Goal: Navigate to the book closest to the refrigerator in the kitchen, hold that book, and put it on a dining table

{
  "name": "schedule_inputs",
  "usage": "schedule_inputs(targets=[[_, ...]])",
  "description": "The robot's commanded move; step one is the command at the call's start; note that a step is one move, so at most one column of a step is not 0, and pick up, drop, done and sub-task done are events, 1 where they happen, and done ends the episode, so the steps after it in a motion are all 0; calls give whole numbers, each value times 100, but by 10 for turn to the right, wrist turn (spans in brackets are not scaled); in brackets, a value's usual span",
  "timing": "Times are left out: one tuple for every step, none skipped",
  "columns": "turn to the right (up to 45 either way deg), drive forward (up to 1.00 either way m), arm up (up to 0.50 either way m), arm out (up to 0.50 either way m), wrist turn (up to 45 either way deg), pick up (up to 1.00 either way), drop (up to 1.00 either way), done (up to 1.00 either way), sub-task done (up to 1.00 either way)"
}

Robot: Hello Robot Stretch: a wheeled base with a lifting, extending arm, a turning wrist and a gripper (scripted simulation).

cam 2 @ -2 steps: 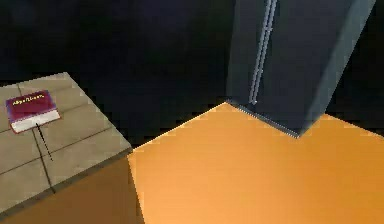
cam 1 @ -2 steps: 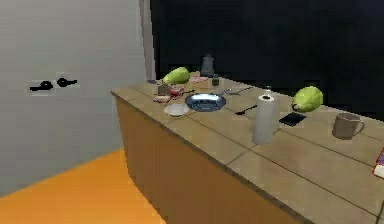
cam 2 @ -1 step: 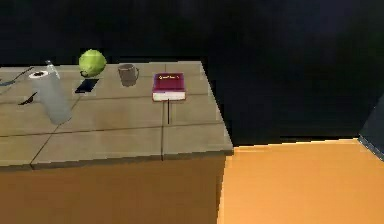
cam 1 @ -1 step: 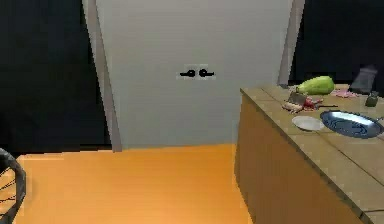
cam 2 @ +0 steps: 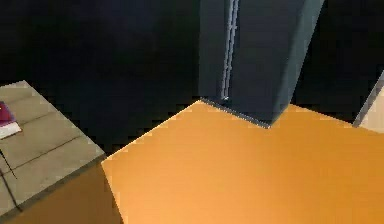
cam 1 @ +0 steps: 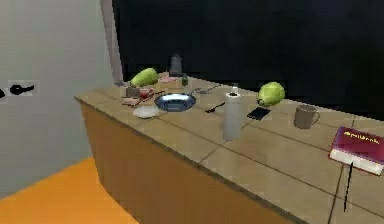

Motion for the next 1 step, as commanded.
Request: schedule_inputs(targets=[[450,0,0,0,0,0,0,0,0]])
